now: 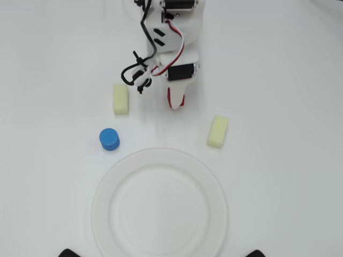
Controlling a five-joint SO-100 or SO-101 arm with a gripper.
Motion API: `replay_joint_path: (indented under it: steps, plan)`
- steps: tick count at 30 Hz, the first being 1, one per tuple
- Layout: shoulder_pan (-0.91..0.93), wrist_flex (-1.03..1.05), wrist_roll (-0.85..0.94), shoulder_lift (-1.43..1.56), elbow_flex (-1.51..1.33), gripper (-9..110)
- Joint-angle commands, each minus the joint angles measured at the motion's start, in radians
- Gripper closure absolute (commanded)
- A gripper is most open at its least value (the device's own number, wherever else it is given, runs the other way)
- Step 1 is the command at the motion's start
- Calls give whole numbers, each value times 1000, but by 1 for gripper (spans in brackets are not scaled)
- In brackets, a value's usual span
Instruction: Grasp a red block and put it in the dish.
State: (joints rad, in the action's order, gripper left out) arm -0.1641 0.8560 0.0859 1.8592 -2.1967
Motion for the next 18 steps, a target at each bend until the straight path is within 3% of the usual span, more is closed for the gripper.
replay_joint_path:
  steps: [1, 6, 11, 18]
  plan:
    - [35, -40, 49, 202, -44, 102]
    - [71, -163, 101, 555, -201, 102]
    - [75, -425, 146, 799, -365, 102]
    - [72, -526, 109, 425, -110, 102]
